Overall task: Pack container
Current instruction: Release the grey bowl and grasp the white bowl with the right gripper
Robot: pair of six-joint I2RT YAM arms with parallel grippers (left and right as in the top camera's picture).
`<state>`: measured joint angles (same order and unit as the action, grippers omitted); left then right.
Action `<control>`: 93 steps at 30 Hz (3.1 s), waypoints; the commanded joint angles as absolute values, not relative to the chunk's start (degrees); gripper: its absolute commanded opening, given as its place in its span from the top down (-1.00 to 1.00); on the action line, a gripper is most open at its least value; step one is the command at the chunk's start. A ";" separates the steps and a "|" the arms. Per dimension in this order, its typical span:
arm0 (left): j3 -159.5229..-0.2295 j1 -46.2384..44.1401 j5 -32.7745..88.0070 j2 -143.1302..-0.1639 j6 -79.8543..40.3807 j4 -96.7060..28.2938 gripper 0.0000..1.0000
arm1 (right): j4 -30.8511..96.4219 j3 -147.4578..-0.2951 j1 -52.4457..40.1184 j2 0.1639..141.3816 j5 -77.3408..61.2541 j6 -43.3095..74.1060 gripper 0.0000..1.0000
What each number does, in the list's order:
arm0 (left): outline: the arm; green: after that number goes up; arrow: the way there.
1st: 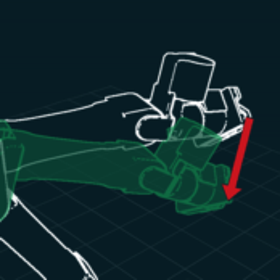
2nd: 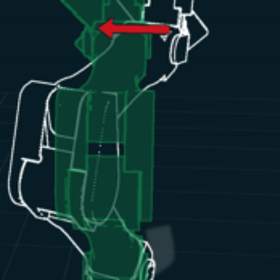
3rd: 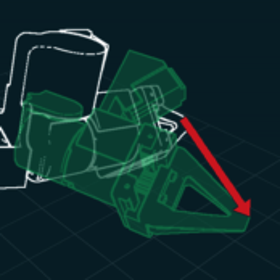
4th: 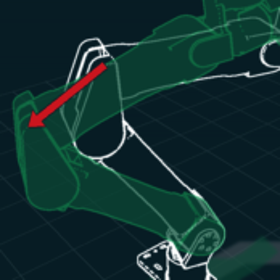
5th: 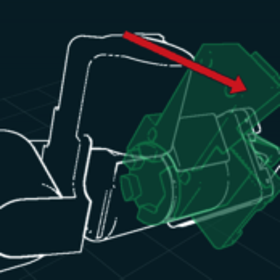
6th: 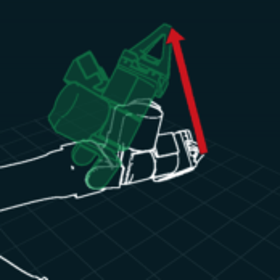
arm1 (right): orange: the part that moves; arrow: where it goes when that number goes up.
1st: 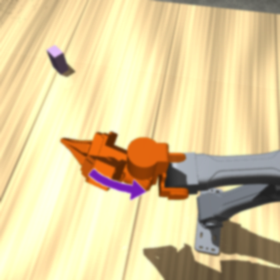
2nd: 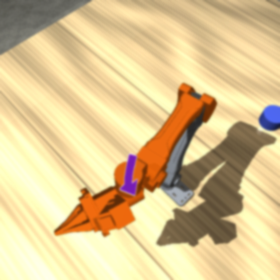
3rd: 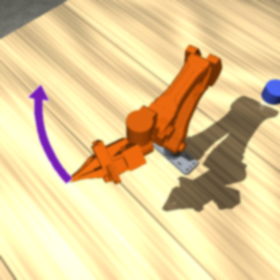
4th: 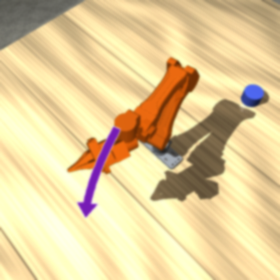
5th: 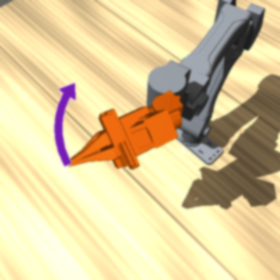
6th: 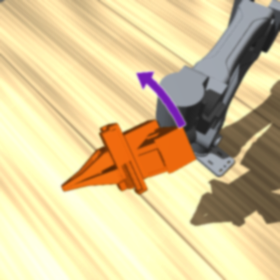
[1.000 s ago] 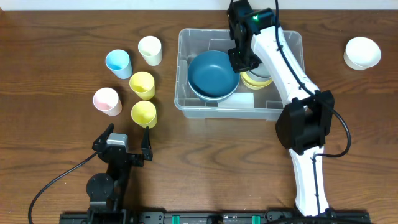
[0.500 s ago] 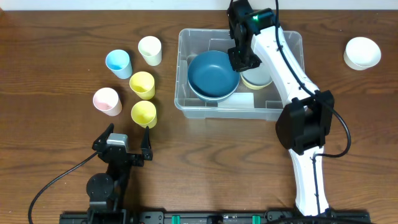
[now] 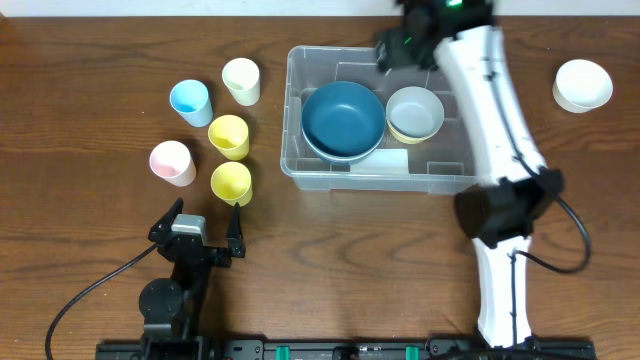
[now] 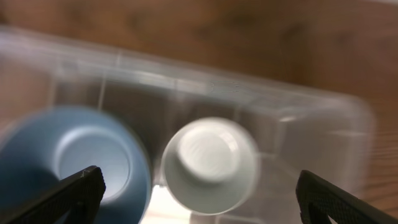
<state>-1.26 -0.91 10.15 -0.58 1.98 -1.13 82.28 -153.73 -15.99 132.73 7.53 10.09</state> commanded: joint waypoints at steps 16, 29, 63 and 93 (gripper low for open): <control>-0.23 -0.67 10.98 -0.23 2.76 -2.98 -0.96 | 77.30 -143.72 21.52 127.63 0.93 33.28 -0.98; -0.23 -0.67 10.98 -0.23 2.74 -2.98 -0.96 | 51.20 -118.65 24.75 127.63 0.19 37.12 -0.99; -0.23 -0.67 10.98 -0.23 2.76 -2.98 -0.96 | 44.18 -113.56 27.70 136.09 5.85 42.81 -0.94; -0.23 -0.67 10.98 -0.23 2.76 -3.01 -0.96 | 51.90 -113.56 31.62 136.11 7.11 43.70 -0.15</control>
<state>-1.26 -0.91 10.15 -0.58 1.98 -1.13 51.66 -113.75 31.11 135.72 6.11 43.31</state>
